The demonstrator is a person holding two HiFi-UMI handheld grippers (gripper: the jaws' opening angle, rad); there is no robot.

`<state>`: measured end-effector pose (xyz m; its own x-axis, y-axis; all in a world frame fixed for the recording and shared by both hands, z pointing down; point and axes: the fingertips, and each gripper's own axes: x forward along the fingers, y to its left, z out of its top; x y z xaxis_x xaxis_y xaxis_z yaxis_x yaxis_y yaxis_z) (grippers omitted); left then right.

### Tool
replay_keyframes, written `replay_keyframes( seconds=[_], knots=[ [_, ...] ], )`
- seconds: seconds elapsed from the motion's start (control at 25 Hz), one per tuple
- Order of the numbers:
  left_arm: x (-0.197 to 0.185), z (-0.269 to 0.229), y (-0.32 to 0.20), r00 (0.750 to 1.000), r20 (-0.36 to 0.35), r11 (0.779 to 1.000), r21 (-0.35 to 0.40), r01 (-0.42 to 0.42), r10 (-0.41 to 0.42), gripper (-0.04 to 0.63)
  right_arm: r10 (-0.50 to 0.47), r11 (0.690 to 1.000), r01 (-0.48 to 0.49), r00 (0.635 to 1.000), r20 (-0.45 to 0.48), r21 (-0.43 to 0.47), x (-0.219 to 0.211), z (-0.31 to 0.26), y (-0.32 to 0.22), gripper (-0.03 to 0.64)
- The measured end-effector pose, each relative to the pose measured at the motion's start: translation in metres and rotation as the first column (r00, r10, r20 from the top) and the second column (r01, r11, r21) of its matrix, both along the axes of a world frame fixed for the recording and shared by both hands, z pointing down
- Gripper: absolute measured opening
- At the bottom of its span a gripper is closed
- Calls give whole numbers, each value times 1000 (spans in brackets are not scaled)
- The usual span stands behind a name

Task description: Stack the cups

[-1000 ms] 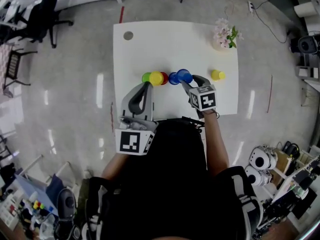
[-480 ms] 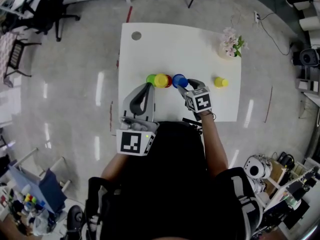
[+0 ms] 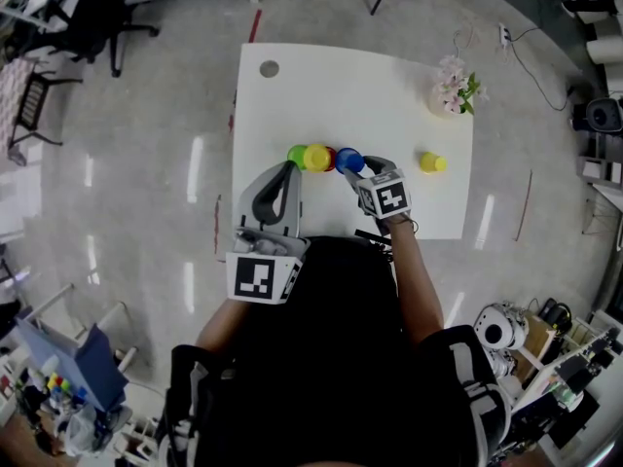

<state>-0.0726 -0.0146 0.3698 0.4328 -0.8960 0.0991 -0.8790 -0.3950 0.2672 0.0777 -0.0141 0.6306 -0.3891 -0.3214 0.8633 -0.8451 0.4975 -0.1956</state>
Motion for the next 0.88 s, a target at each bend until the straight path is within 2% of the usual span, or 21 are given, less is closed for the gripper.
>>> replay_keyframes(
  seconds=[0.88],
  knots=[
    [-4,5,-7,1000,1,1000,-8,7,-7,21,-22,1000,22,1000,-10,2,-7,2,-9,233]
  ],
)
